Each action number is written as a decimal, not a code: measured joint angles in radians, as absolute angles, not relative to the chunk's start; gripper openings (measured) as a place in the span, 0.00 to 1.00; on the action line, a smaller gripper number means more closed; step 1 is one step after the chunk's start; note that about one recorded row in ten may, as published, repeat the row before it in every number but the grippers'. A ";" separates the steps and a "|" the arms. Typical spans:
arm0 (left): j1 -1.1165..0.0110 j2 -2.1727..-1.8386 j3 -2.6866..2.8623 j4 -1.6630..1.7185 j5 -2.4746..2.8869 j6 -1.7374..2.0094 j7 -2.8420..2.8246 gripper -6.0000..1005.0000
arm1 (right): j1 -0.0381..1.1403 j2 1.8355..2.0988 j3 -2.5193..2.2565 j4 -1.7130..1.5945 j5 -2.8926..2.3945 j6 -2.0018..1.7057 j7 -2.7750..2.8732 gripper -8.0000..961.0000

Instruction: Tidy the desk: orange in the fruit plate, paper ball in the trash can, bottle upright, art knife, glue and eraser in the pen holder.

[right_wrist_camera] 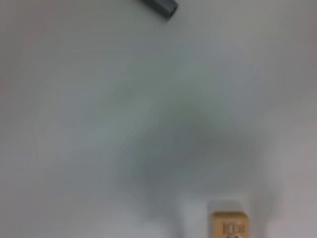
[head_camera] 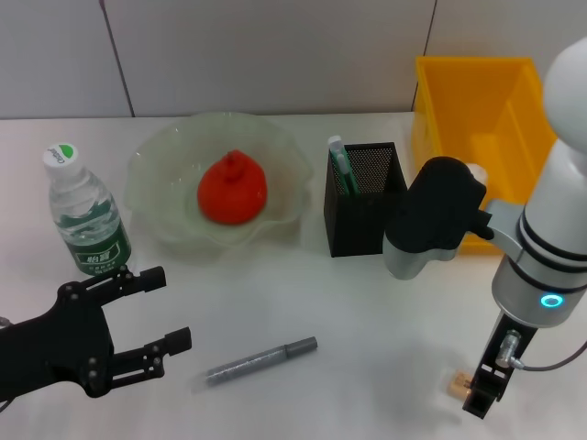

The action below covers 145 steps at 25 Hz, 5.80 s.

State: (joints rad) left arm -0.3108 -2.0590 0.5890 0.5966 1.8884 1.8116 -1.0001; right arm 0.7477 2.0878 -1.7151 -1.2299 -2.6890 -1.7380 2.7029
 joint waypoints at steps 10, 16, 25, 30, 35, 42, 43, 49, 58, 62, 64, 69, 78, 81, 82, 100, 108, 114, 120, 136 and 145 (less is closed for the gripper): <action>-0.306 -2.060 0.588 0.587 1.893 1.812 -1.000 0.80 | 0.762 2.088 -1.753 -1.198 -2.684 -1.699 2.712 0.67; -0.304 -2.060 0.583 0.586 1.893 1.806 -1.000 0.80 | 0.766 2.088 -1.797 -1.196 -2.682 -1.689 2.720 0.63; -0.293 -2.060 0.581 0.584 1.890 1.805 -0.999 0.80 | 0.778 2.089 -1.828 -1.185 -2.686 -1.670 2.745 0.36; -0.291 -2.061 0.579 0.584 1.888 1.805 -0.987 0.80 | 0.787 2.089 -1.830 -1.156 -2.684 -1.664 2.753 0.33; -0.291 -2.061 0.579 0.584 1.887 1.805 -0.986 0.80 | 0.781 2.089 -1.839 -1.171 -2.683 -1.663 2.755 0.33; -0.290 -2.062 0.580 0.585 1.887 1.805 -0.986 0.80 | 0.764 2.086 -1.828 -1.252 -2.700 -1.691 2.761 0.30; -0.289 -2.062 0.580 0.584 1.887 1.805 -0.986 0.80 | 0.759 2.084 -1.813 -1.281 -2.713 -1.704 2.761 0.29; -0.287 -2.062 0.580 0.585 1.887 1.805 -0.986 0.80 | 0.718 2.082 -1.681 -1.563 -2.873 -1.757 2.748 0.27; -0.292 -2.062 0.580 0.572 1.887 1.804 -0.975 0.80 | 0.674 2.082 -1.646 -1.668 -2.914 -1.478 2.710 0.27; -0.291 -2.061 0.580 0.560 1.887 1.804 -0.973 0.80 | 0.684 2.084 -1.650 -1.570 -2.912 -1.369 2.706 0.27; -0.290 -2.061 0.580 0.560 1.887 1.802 -0.973 0.80 | 0.680 2.085 -1.663 -1.536 -2.912 -1.307 2.699 0.27; -0.288 -2.062 0.580 0.560 1.887 1.796 -0.973 0.80 | 0.670 2.085 -1.690 -1.473 -2.879 -1.182 2.679 0.27; -0.289 -2.063 0.580 0.558 1.885 1.795 -0.972 0.80 | 0.695 2.085 -1.688 -1.384 -2.826 -1.136 2.665 0.39; -0.290 -2.062 0.579 0.558 1.885 1.794 -0.972 0.80 | 0.689 2.085 -1.680 -1.399 -2.826 -1.136 2.664 0.48; -0.291 -2.062 0.579 0.558 1.885 1.794 -0.972 0.80 | 0.683 2.085 -1.678 -1.414 -2.824 -1.141 2.664 0.50; -0.296 -2.057 0.585 0.610 1.893 1.798 -1.007 0.80 | 0.600 2.080 -1.507 -1.714 -2.562 -1.626 2.542 0.74; -0.296 -2.050 0.579 0.602 1.893 1.798 -1.011 0.80 | 0.728 2.082 -1.545 -1.560 -2.446 -1.741 2.401 0.74; -0.272 -2.035 0.583 0.599 1.894 1.803 -1.018 0.80 | 0.868 2.086 -1.560 -1.271 -2.315 -1.655 2.224 0.74; -0.250 -2.026 0.581 0.597 1.898 1.803 -1.022 0.80 | 0.955 2.089 -1.611 -1.062 -2.216 -1.538 2.075 0.74; -0.208 -2.011 0.579 0.597 1.898 1.806 -1.037 0.80 | 0.934 2.092 -1.880 -0.860 -1.972 -1.121 1.838 0.70; -0.207 -2.017 0.585 0.597 1.897 1.806 -1.048 0.80 | 0.945 2.092 -1.918 -0.748 -1.857 -1.057 1.748 0.67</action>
State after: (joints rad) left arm -0.2070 -2.0167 0.5850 0.5967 1.8975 1.8062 -1.0479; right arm 0.9450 2.0923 -1.9182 -0.7481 -1.8566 -1.0571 1.7478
